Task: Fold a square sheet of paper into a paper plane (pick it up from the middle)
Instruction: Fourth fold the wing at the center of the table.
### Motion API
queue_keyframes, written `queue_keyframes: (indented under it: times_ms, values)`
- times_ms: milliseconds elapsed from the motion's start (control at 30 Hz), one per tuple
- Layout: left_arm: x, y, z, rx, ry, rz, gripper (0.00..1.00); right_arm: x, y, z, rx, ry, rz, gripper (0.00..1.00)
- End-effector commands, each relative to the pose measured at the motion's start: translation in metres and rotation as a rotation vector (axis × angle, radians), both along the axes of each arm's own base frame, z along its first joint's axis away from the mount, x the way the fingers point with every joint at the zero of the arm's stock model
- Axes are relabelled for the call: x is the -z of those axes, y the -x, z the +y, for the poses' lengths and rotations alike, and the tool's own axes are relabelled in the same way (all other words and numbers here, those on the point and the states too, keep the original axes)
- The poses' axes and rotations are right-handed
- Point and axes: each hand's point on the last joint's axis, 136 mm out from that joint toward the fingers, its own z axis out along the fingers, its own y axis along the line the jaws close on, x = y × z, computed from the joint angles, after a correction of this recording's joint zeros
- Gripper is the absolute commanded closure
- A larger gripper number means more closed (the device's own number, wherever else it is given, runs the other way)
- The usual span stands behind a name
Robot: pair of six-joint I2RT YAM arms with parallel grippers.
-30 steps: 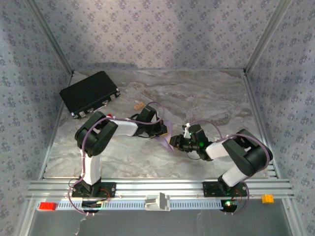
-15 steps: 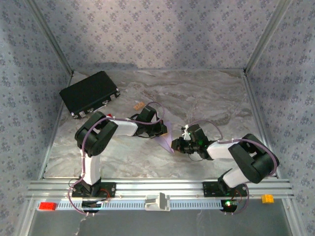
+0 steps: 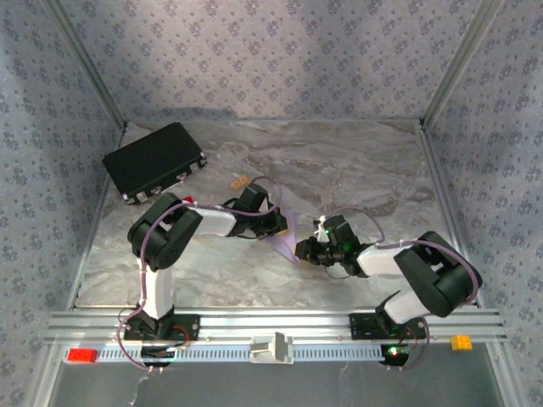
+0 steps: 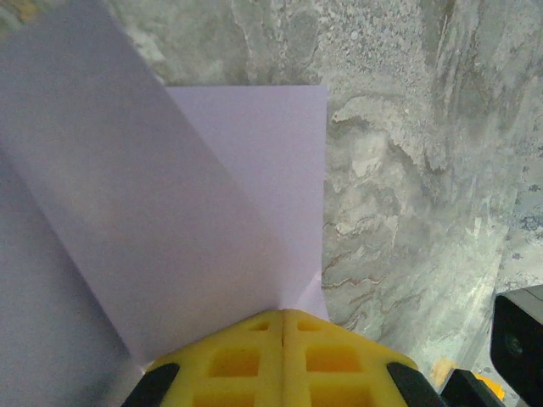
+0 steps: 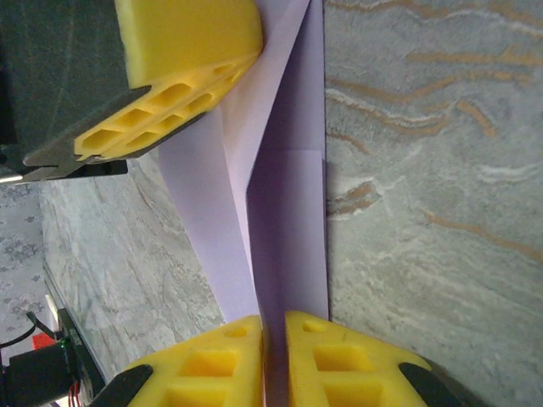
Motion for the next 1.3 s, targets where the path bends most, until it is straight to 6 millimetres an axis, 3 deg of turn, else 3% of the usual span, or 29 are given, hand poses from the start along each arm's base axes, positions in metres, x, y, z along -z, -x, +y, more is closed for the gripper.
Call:
queue_keyframes:
  times_ms: [0,267,400,533,733,933,1200,1267]
  values:
    - [0.015,0.001,0.017,-0.042,-0.068,0.025,0.97,0.028,0.036,-0.015,-0.031,0.085,0.146,0.85]
    - [0.015,0.001,0.017,-0.042,-0.067,0.025,0.97,0.036,0.048,-0.024,-0.034,0.114,0.163,0.92]
    - [0.016,0.002,0.017,-0.041,-0.068,0.026,0.97,0.029,0.047,-0.021,-0.043,0.102,0.152,0.90]
    - [0.016,0.002,0.018,-0.043,-0.069,0.029,0.97,0.022,0.048,-0.019,-0.060,0.094,0.140,0.96]
    - [0.017,0.002,0.018,-0.046,-0.072,0.031,0.97,0.034,0.057,-0.030,-0.056,0.149,0.177,0.90]
    - [0.018,0.002,0.018,-0.046,-0.073,0.036,0.98,0.036,0.062,-0.028,-0.072,0.144,0.191,0.99]
    - [0.018,0.002,0.020,-0.051,-0.077,0.036,0.98,0.037,0.066,-0.036,-0.061,0.185,0.205,0.88]
    - [0.017,0.002,0.020,-0.053,-0.078,0.034,0.98,0.035,0.068,-0.036,-0.068,0.179,0.198,0.96]
